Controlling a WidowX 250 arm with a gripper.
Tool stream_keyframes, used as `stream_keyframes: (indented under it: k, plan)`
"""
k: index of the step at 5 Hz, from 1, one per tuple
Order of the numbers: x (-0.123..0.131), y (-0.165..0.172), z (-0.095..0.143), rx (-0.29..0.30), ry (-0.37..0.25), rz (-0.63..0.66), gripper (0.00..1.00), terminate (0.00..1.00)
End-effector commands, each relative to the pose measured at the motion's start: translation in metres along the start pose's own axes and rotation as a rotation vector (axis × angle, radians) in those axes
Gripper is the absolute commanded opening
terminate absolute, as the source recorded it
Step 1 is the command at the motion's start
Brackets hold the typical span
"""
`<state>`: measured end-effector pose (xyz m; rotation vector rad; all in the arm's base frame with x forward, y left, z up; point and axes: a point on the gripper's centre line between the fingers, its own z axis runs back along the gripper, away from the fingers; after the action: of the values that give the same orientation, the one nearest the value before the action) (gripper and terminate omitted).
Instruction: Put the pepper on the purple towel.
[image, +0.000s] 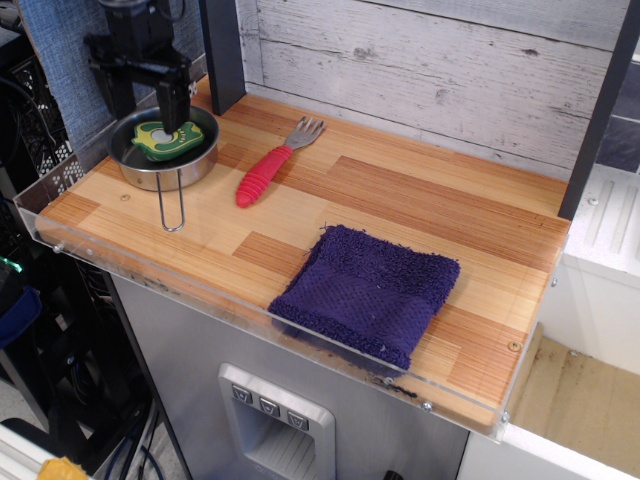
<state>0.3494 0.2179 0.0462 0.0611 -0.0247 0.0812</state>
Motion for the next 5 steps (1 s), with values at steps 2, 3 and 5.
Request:
stream_keyframes:
  k: [2, 3, 5]
  plan:
    - [0.003, 0.003, 0.003, 0.027, -0.008, 0.004, 1.00, 0.00]
    - [0.005, 0.004, -0.010, 0.027, 0.024, 0.009, 1.00, 0.00]
    - [0.007, 0.004, -0.015, 0.034, 0.033, 0.025, 0.00, 0.00]
